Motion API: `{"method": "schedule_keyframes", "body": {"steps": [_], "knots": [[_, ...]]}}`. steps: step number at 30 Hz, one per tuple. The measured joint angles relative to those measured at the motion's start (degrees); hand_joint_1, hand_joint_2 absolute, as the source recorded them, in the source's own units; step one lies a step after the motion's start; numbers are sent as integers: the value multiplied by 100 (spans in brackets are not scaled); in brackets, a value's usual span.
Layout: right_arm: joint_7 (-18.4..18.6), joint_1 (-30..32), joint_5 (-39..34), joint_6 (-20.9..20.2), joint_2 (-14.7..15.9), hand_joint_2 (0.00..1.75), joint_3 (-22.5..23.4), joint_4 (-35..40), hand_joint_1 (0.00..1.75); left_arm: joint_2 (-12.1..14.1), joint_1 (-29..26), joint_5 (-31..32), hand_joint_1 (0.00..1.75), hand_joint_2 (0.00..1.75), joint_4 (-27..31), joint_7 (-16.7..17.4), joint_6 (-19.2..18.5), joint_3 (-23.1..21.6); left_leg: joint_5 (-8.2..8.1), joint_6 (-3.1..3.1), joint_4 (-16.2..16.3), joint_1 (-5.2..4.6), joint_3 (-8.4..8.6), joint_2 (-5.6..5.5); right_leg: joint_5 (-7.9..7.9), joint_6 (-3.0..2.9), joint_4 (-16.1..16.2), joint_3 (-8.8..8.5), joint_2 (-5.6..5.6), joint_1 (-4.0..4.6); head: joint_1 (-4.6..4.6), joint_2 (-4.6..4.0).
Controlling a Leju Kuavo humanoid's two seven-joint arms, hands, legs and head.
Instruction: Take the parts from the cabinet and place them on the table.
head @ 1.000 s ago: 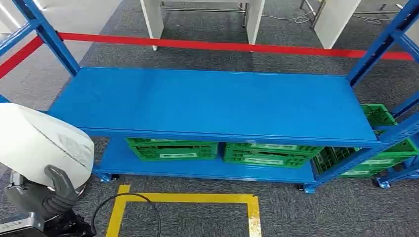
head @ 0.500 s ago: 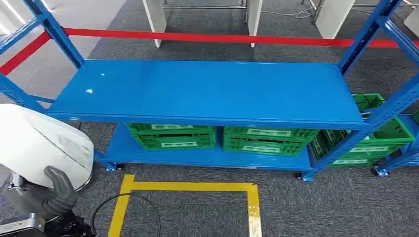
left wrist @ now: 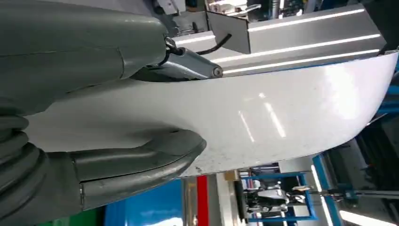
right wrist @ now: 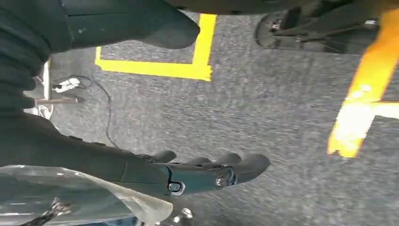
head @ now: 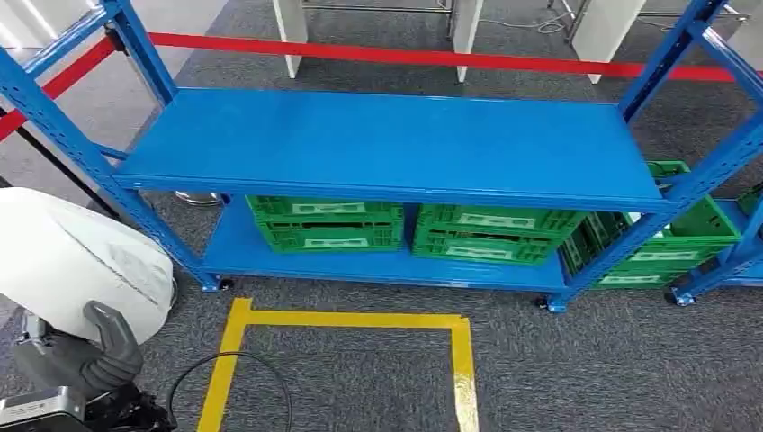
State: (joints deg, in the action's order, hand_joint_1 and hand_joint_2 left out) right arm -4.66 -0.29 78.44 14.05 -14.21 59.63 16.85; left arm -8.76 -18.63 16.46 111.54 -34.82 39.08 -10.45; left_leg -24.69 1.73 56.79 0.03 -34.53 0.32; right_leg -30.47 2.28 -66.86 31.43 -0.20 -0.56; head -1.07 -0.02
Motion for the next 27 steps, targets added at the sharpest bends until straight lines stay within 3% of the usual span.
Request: {"method": "schedule_keyframes", "body": {"steps": [1, 2, 3, 5, 6, 7, 8, 10, 11, 12, 13, 14, 15, 16, 17, 18, 20, 21, 22, 24, 26, 27], "knots": [[-2, -16, 2, 0, 0, 175, 2, 0, 0, -2, 0, 0, 175, 175, 0, 0, 0, 2, 53, -23, 33, -2, -28, -3, -50, -31, 578, -421, 4, 0, 0, 0], [-4, -32, 4, 0, 0, 175, 2, 0, 0, -2, -3, 0, 175, 175, 0, 0, 0, 4, 84, -61, 62, -36, -70, -6, -209, -42, 1108, -825, 8, 18, 6, 0], [-9, -50, 4, 2, 0, 175, 2, 0, 0, -2, 1, 0, 175, 175, 0, 0, -2, 2, 144, -91, 74, -39, -91, 8, -301, -72, 1310, -891, 22, 11, -9, 0], [-13, -45, 7, 0, 0, 175, 2, 0, 0, -7, 1, 0, 175, 175, 0, 0, 0, 0, 252, -152, 39, -13, -100, 17, -261, -128, 1257, -756, 31, 48, 2, 0], [-9, -34, 7, 0, 0, 175, 2, -2, 0, -4, -3, 0, 175, 175, 0, 0, 0, 4, 302, -196, 42, -16, -109, 5, -188, -193, 1289, -694, 11, 28, 4, 0], [-4, -30, 7, 0, -9, 175, 7, -4, 0, -4, -16, 0, 175, 175, 0, 0, 0, 9, 119, -223, 119, 2, -184, -14, -122, -243, 1282, -639, -33, 6, 13, 0], [0, -32, 9, 2, -9, 175, 13, -2, 0, -2, -19, 2, 175, 175, 0, 0, 0, 9, -252, -245, 338, 5, -245, -16, -50, -305, 1282, -556, -35, 10, -2, 0], [0, -34, 35, 2, -9, 175, 35, -2, 0, -2, -18, 2, 175, 175, 0, 0, 0, 13, -955, -294, 1138, 26, -378, -15, 88, -316, 1273, -385, -54, 19, -17, 0], [0, -32, 42, 2, -9, 175, 37, -2, 0, -2, -18, 2, 175, 175, -2, 0, 0, 13, -1132, -308, 1545, 30, -410, -15, 156, -314, 1255, -293, -60, 23, -20, 0], [0, -32, 42, 2, -9, 175, 42, -2, 0, -2, -18, 2, 175, 175, -2, 0, 0, 13, -1098, -317, 1780, 32, -387, -15, 214, -310, 1225, -238, -68, 24, -18, 0], [0, -33, 44, 2, -9, 175, 44, -2, 0, -2, -18, 2, 175, 175, -2, 0, 0, 13, -917, -319, 1771, 35, -275, -15, 272, -301, 1175, -121, -74, 24, -22, 0], [0, -32, 44, 0, -9, 175, 46, -2, 0, -2, -16, 9, 175, 175, -2, 0, 0, 11, -657, -311, 1556, 37, -63, -15, 319, -288, 1124, -3, -76, 24, -22, 0], [0, -33, 46, 0, -9, 175, 46, -2, 0, -4, -15, 26, 175, 175, -2, 0, 0, 9, -463, -288, 1126, 36, 251, -15, 358, -272, 1071, 97, -73, 24, -17, 0], [-2, -36, 50, 0, -11, 175, 48, -2, 0, -4, -12, 46, 175, 175, -2, 0, 0, 9, -418, -253, 606, 35, 603, -20, 389, -255, 1023, 168, -70, 24, -22, 0], [-4, -35, 59, 0, -17, 175, 52, -2, 0, -4, -2, 63, 175, 175, -2, 0, 0, 7, -635, -206, 98, 18, 908, -26, 419, -220, 985, 233, -66, 46, -22, 0], [-7, -38, 72, -2, -22, 175, 59, -2, 0, -13, -2, 72, 175, 175, -2, 0, 0, 7, -702, -180, -129, 8, 1016, -27, 468, -190, 971, 264, -62, 48, -11, 0], [-9, -45, 94, -2, -22, 175, 85, -2, 0, -11, -4, 85, 175, 175, -2, 0, 0, 9, -698, -163, -128, -15, 921, -28, 573, -117, 972, 324, -69, 35, -15, 0], [-9, -37, 94, -2, -22, 175, 90, -2, 0, -13, -11, 83, 175, 175, -2, 2, 0, 9, -642, -94, -129, -12, 870, -23, 626, -68, 979, 343, -66, 44, -11, 0], [-9, -31, 96, -2, -22, 175, 107, -2, 0, -18, -5, 85, 175, 175, -4, 2, 0, 7, -565, -37, -166, 40, 801, -1, 552, -39, 929, 395, -34, 25, -15, 0], [-7, -19, 98, -4, -22, 175, 136, -2, 0, -31, -3, 83, 175, 175, -4, 4, 0, 7, -448, 44, -163, 27, 666, 11, -113, 16, 448, 583, 4, 26, 28, 0], [-7, -23, 105, -4, -22, 175, 142, -2, 0, -42, -4, 83, 175, 175, -11, 7, -2, 9, -320, 52, -153, 9, 511, 20, -665, 41, -422, 756, 3, 23, 31, 0], [-9, -27, 107, -4, -22, 175, 142, -2, 0, -44, -5, 83, 175, 175, -13, 9, -2, 7, -257, 50, -141, 2, 424, 22, -669, 43, -704, 780, 3, 23, 39, 0]]}}
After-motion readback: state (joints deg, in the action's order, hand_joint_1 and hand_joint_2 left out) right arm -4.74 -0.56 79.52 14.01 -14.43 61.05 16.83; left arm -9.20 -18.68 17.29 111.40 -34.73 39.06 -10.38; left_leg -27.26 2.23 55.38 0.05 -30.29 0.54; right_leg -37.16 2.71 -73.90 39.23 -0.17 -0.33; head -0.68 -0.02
